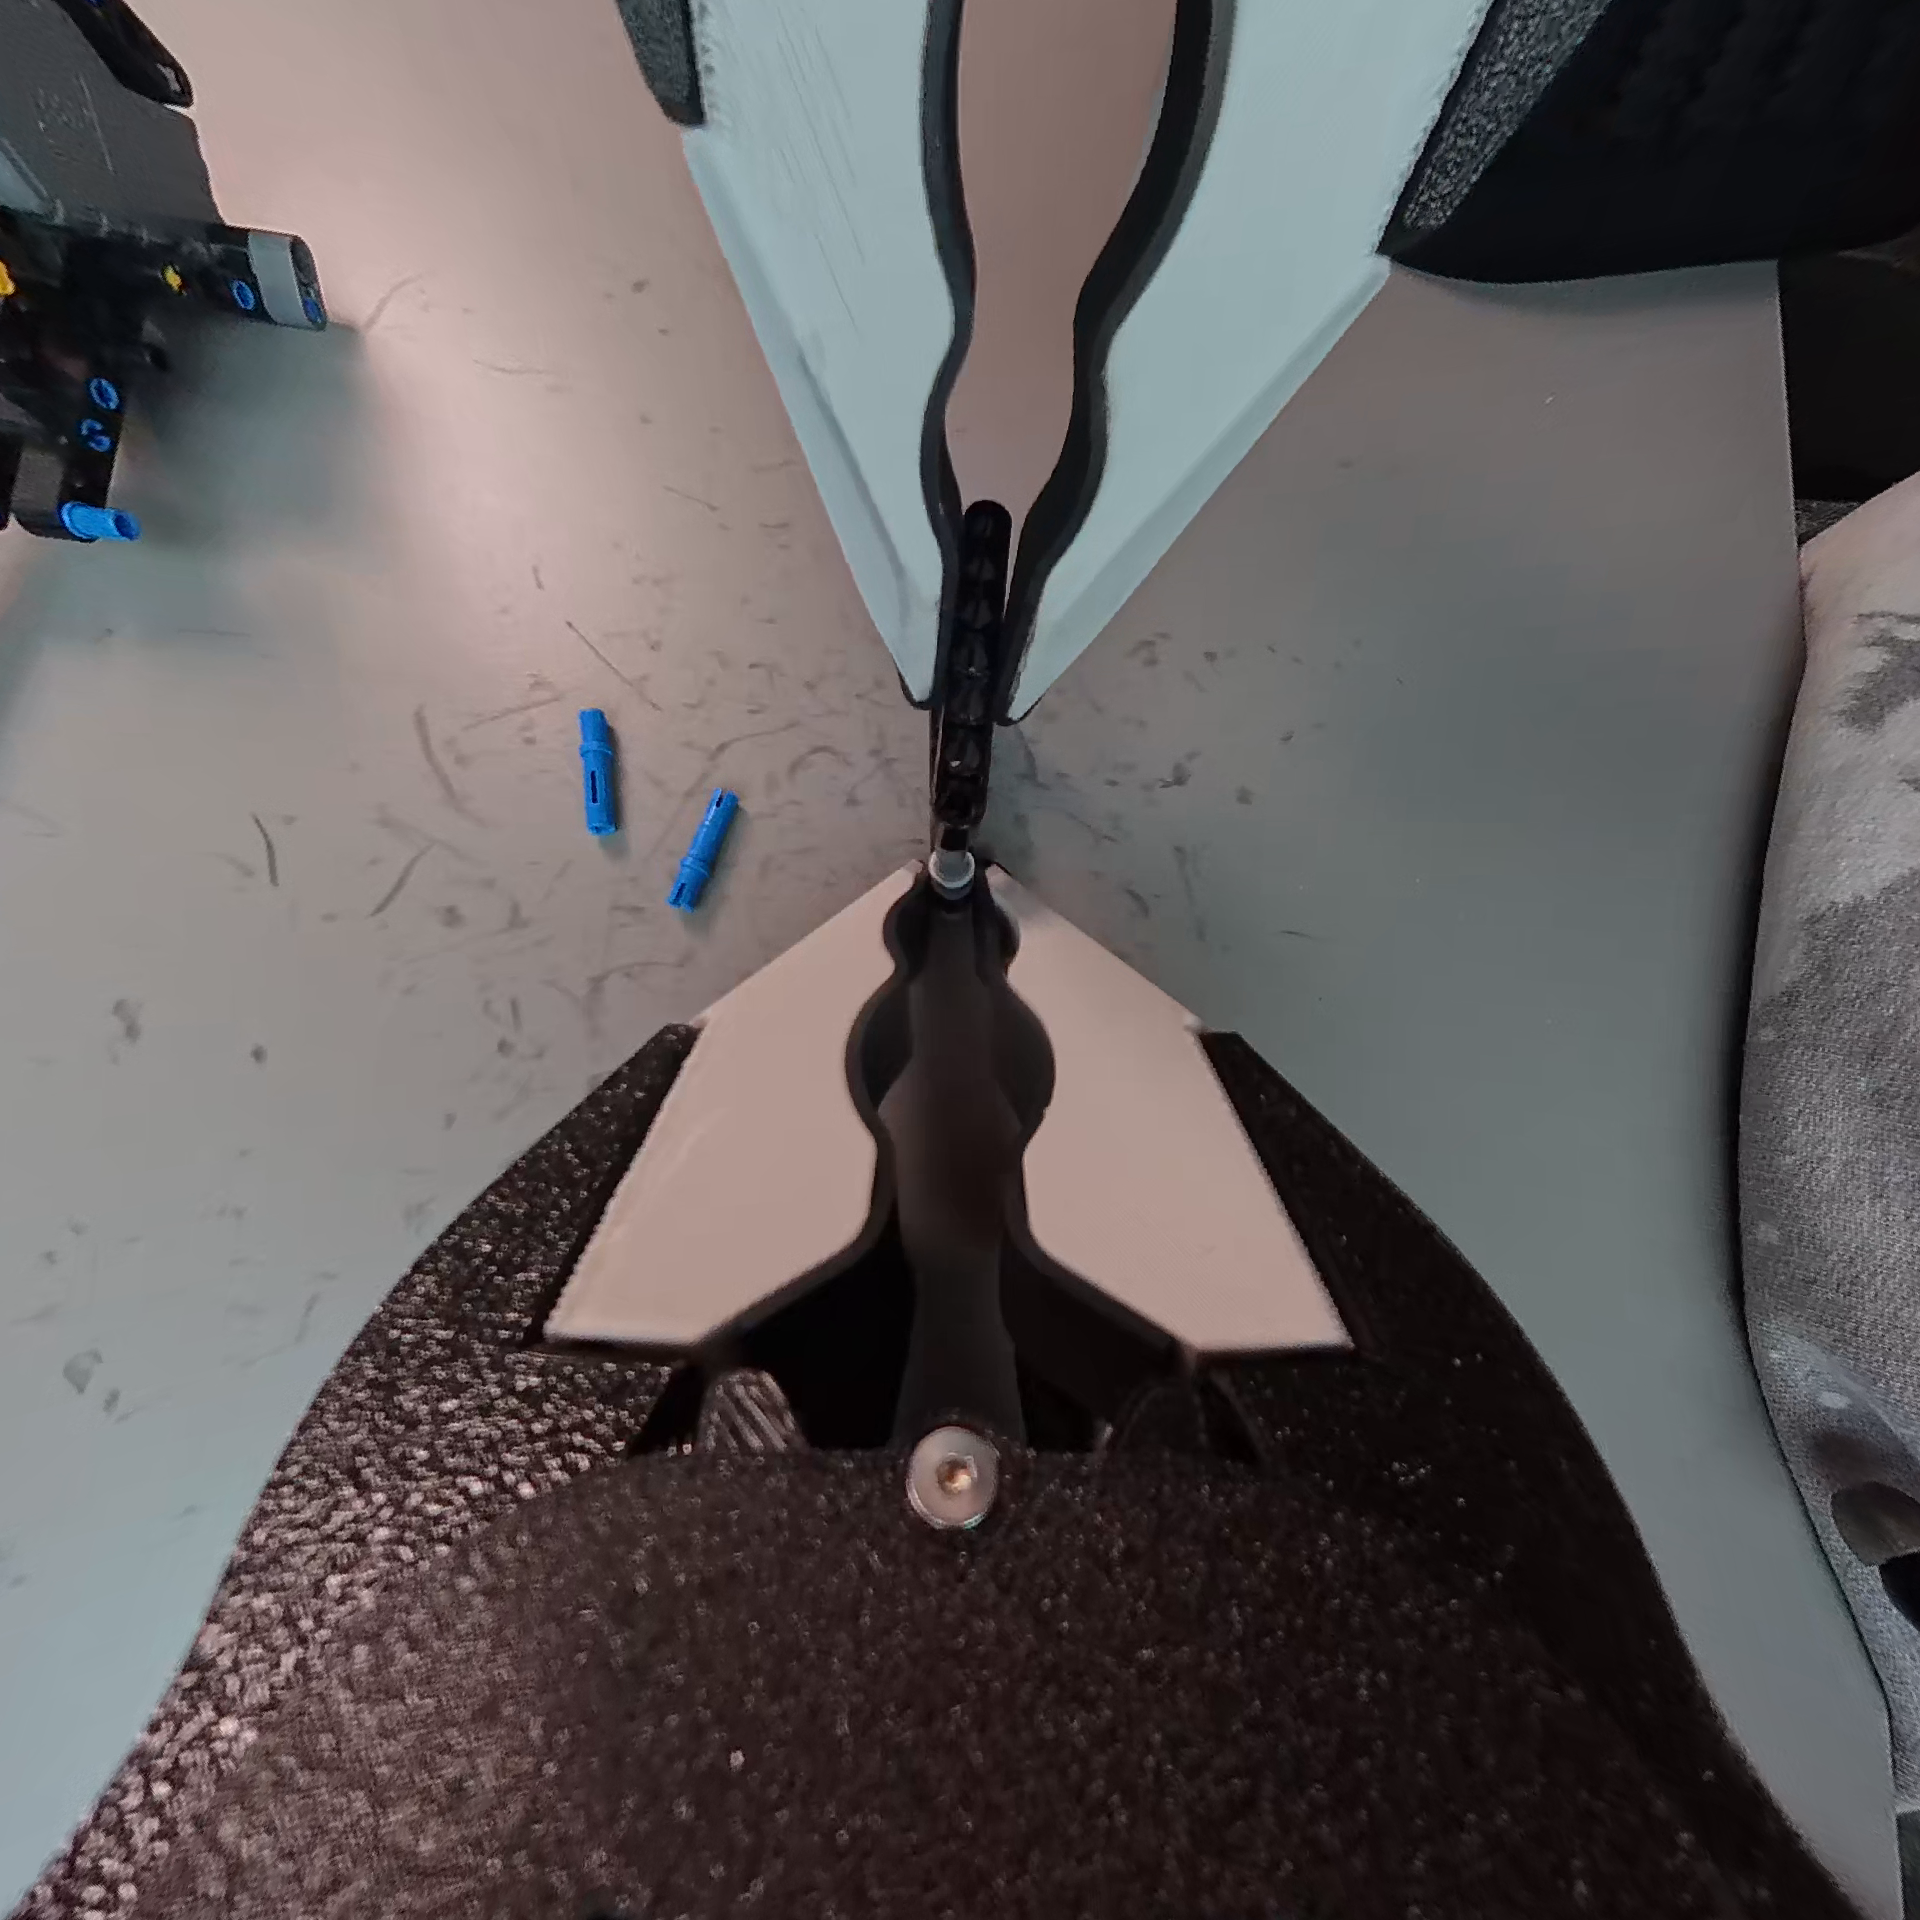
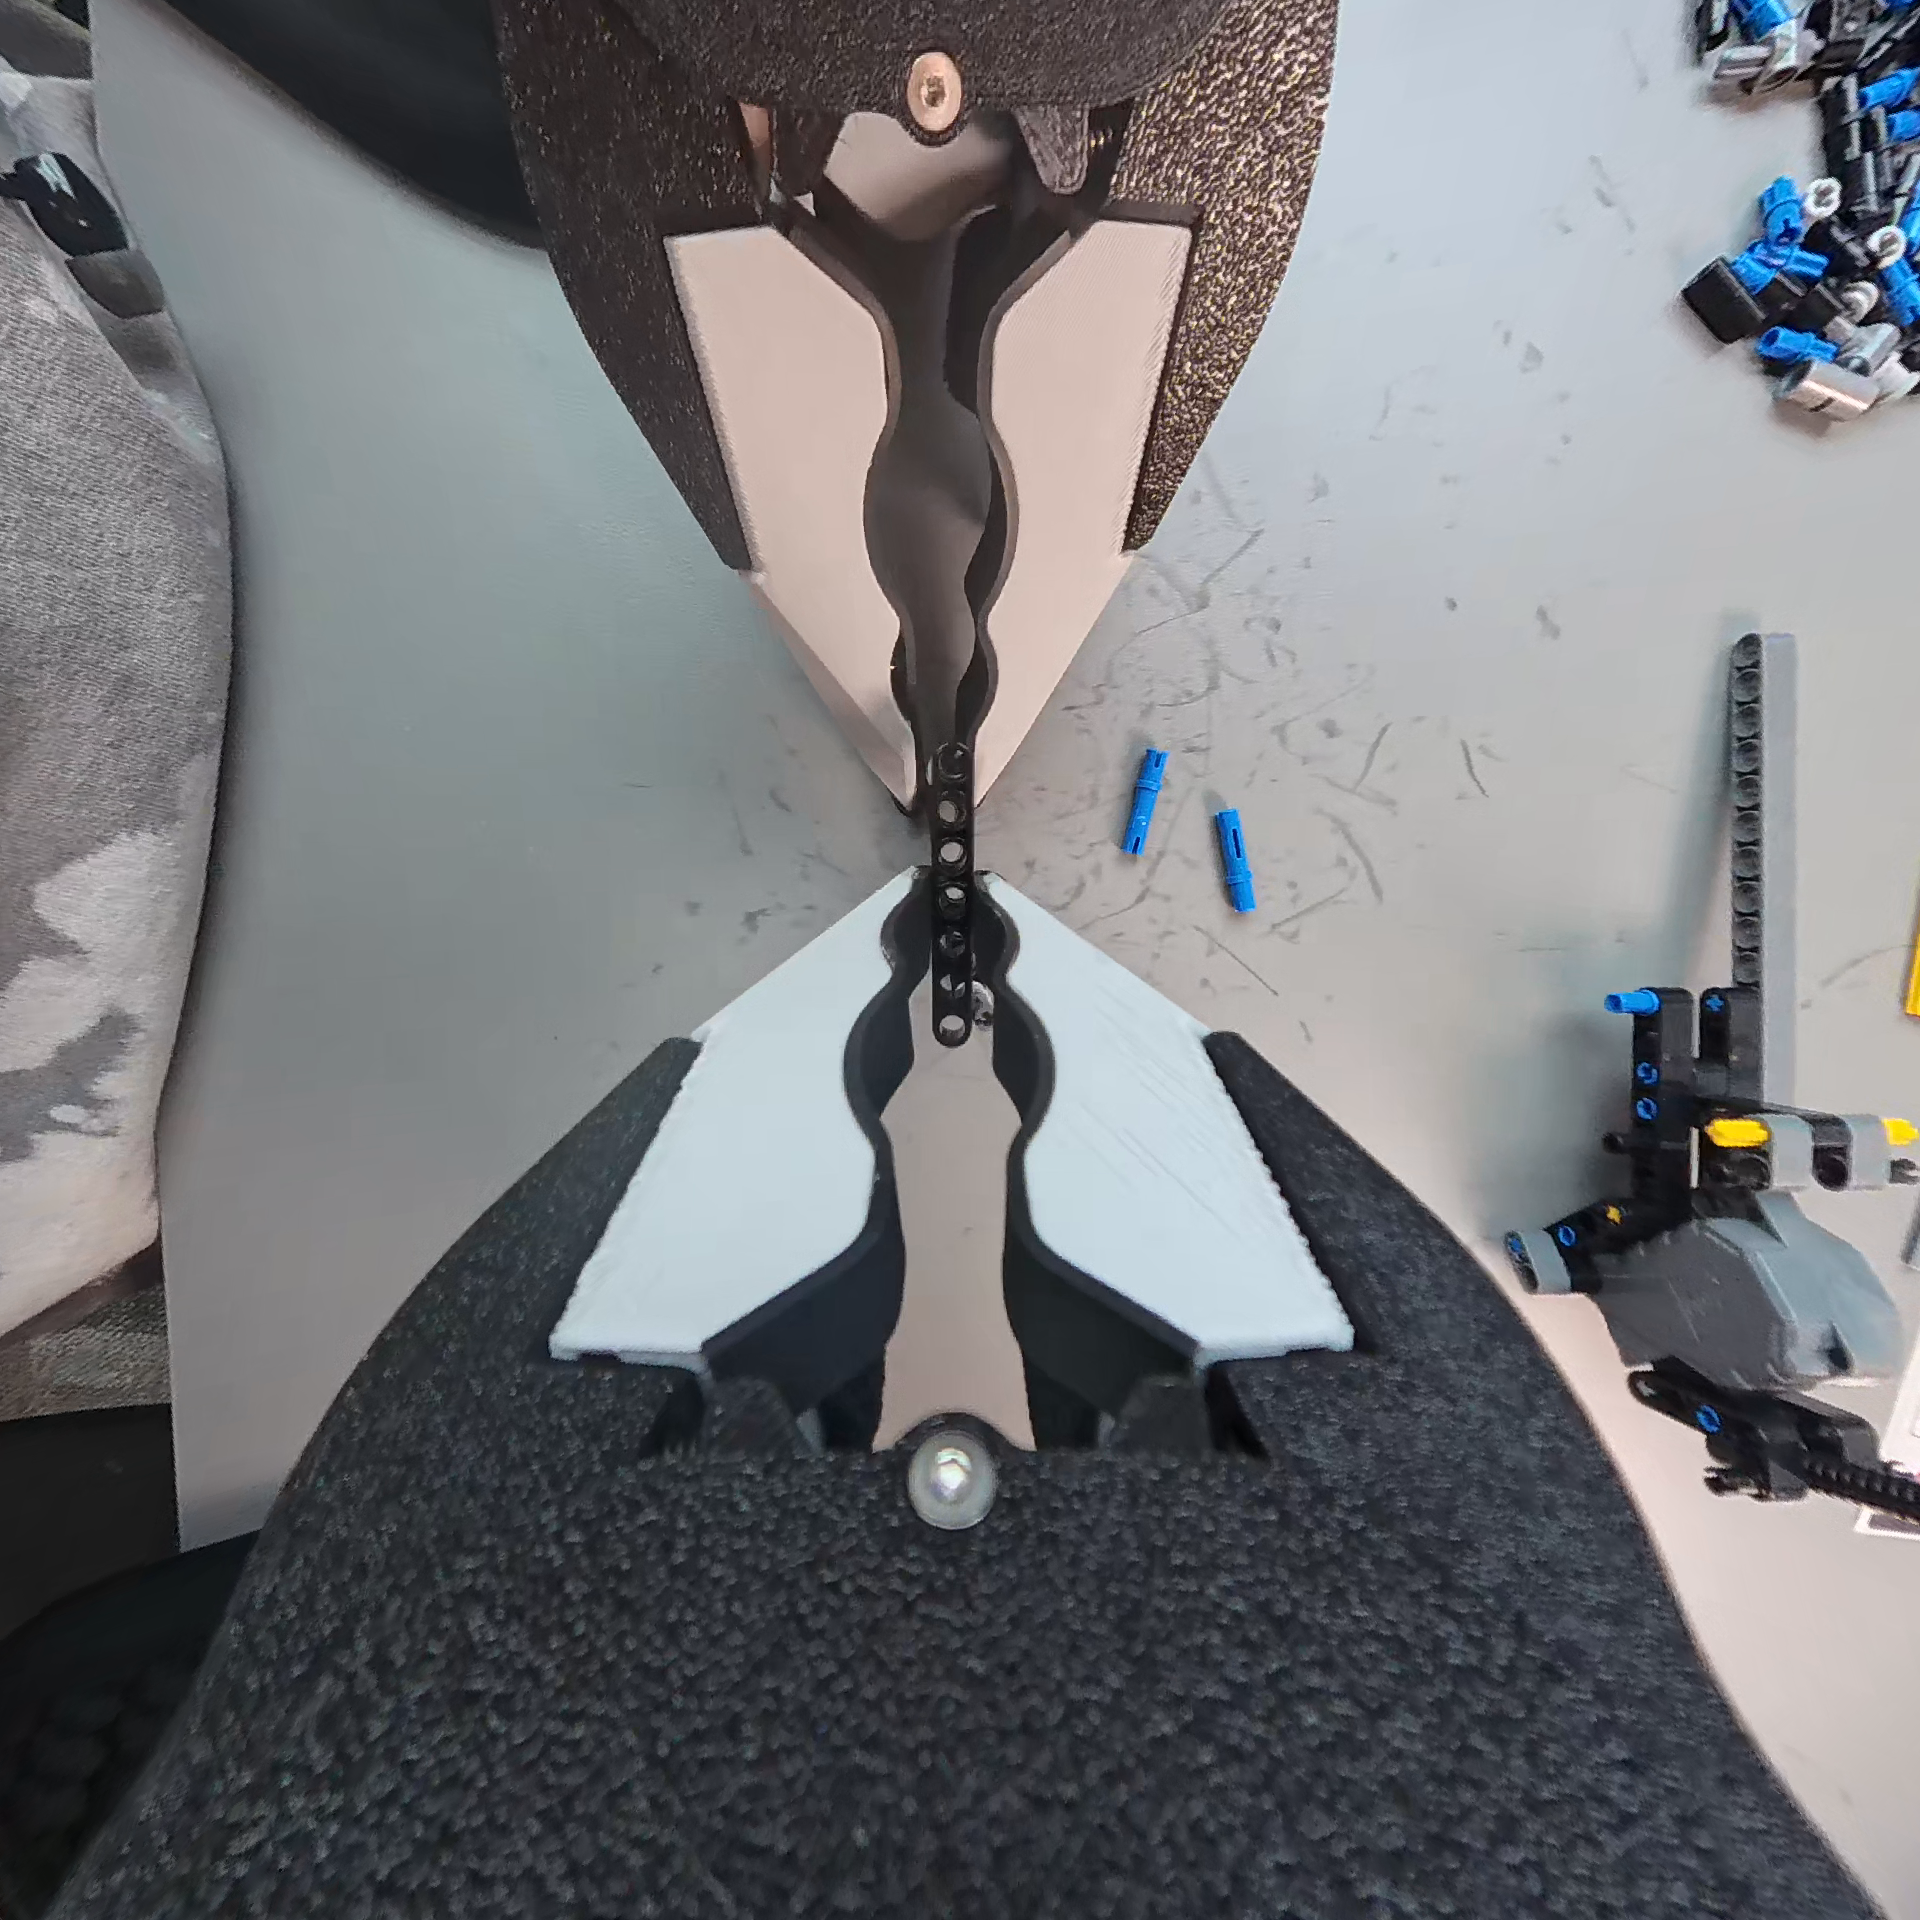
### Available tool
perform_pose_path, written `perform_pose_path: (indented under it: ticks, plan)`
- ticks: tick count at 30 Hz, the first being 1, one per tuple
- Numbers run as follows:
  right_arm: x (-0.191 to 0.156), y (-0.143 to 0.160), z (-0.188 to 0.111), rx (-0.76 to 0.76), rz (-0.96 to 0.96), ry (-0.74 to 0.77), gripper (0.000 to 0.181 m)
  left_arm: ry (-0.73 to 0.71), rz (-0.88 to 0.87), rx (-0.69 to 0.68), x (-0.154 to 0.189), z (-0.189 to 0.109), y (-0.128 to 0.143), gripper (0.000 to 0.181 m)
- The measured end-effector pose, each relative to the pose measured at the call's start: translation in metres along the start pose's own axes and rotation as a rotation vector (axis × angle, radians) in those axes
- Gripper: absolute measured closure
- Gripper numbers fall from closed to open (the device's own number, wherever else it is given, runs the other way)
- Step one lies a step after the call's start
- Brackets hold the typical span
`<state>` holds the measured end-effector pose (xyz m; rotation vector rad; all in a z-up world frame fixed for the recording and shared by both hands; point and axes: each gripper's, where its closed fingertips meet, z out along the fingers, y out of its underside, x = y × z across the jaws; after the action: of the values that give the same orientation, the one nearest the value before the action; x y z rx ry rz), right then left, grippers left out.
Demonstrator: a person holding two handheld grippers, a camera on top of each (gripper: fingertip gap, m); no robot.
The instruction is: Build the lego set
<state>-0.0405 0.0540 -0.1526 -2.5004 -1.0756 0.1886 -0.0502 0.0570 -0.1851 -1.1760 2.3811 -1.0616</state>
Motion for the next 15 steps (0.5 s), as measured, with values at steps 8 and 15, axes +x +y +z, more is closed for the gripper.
perform_pose_path:
  ticks: [8, 15]
  plan:
    - [-0.0009, 0.0012, 0.0003, -0.014, -0.055, -0.011, 0.174, -0.006, 0.011, 0.000, 0.0003, 0.0000, 0.0000, 0.173]
    - [0.0008, 0.0021, -0.0065, -0.077, -0.105, 0.014, 0.174, -0.007, 0.014, -0.001, 0.0007, 0.0001, 0.0001, 0.173]
